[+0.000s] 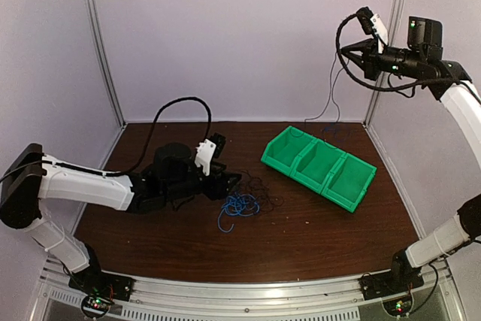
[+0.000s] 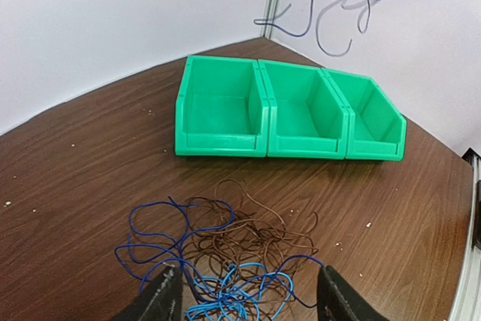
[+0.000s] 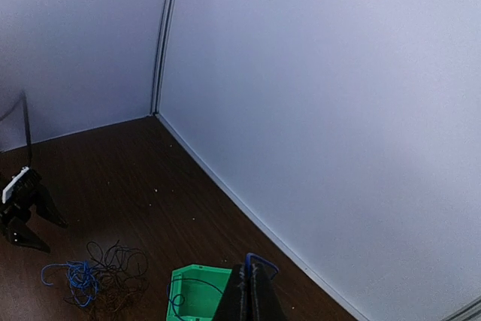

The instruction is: Untangle the cables

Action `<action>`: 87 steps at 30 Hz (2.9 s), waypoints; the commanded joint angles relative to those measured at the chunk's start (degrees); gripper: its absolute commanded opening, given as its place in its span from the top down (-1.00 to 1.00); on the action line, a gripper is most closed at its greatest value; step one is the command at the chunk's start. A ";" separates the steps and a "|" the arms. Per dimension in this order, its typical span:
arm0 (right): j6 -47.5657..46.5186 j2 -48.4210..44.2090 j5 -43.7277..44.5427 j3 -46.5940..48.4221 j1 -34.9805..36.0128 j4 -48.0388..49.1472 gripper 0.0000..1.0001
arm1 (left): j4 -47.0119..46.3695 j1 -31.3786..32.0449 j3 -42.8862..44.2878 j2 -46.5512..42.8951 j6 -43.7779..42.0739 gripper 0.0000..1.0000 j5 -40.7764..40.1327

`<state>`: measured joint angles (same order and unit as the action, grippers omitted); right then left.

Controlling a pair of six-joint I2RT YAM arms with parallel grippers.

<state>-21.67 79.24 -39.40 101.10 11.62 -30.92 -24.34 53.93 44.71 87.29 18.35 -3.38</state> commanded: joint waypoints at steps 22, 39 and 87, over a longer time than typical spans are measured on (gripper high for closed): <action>-3.02 -14.89 -1.82 -18.84 -13.25 -1.30 1.00 | 7.96 -0.46 2.49 -4.60 -0.49 -0.24 -11.08; -6.02 -19.11 -2.08 -27.11 -18.20 -2.62 1.00 | 8.13 -0.41 2.29 -3.27 -0.68 -0.24 -11.82; -4.65 -6.83 -12.41 -22.10 -19.81 -0.39 1.00 | 7.90 -0.42 3.33 -0.15 0.38 -0.23 -11.04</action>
<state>-27.75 71.81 -51.66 78.46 -10.00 -32.77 -14.94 53.93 46.57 86.26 18.35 -14.39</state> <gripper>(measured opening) 0.006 0.617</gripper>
